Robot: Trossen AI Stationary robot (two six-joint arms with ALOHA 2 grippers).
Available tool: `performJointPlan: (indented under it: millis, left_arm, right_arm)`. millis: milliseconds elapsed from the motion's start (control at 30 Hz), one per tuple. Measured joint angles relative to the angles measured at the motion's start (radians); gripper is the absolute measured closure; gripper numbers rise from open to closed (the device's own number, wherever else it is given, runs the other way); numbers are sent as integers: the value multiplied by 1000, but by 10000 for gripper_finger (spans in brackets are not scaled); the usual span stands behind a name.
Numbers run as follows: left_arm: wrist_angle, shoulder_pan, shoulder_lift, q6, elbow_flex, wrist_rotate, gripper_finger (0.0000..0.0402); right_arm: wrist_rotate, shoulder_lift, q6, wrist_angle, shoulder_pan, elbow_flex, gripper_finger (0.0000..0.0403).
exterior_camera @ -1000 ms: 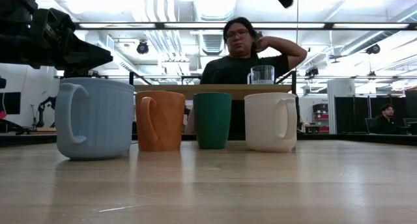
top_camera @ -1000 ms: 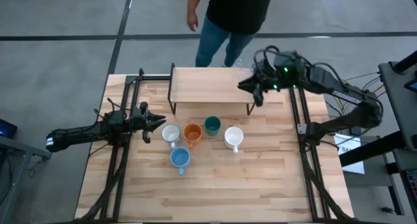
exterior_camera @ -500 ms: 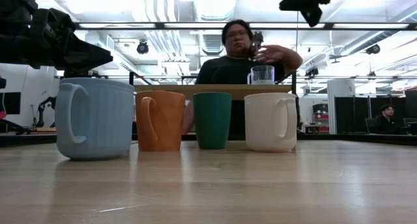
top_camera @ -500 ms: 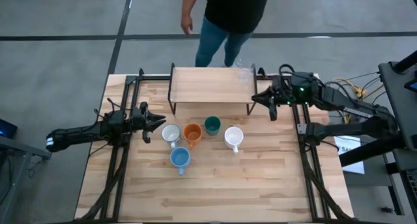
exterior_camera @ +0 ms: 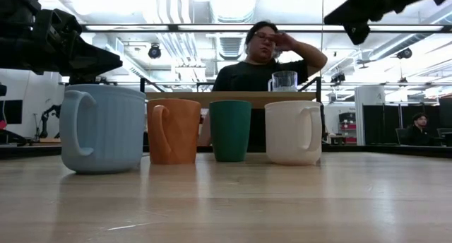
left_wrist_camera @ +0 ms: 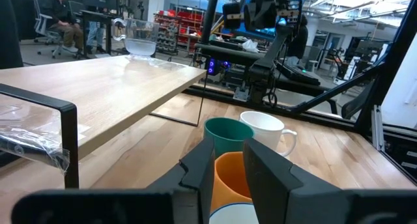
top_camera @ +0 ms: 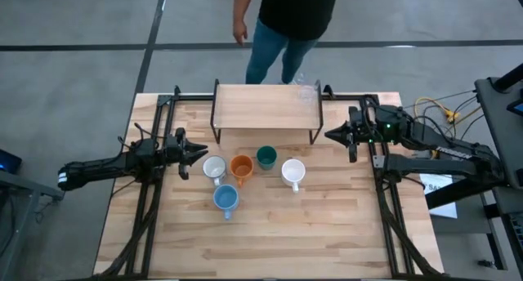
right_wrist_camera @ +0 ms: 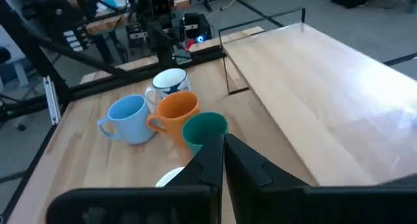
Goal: Stack small to large cups/mugs on shelf
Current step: Put the white mug on the shelf
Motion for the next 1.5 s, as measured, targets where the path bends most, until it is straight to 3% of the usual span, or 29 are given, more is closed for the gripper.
performJointPlan:
  millis: [300, 533, 1067, 1500]
  left_arm:
    - [0, 0, 0, 0, 0, 0, 333]
    - [0, 0, 0, 0, 0, 0, 333]
    - [0, 0, 0, 0, 0, 0, 333]
    - [0, 0, 0, 0, 0, 0, 333]
  right_arm:
    - [-19, -144, 120, 202, 0, -225, 395]
    - [-19, -227, 133, 203, 0, -343, 395]
    - [-17, -566, 229, 202, 0, -473, 395]
    - [-108, -630, 304, 251, 23, -546, 395]
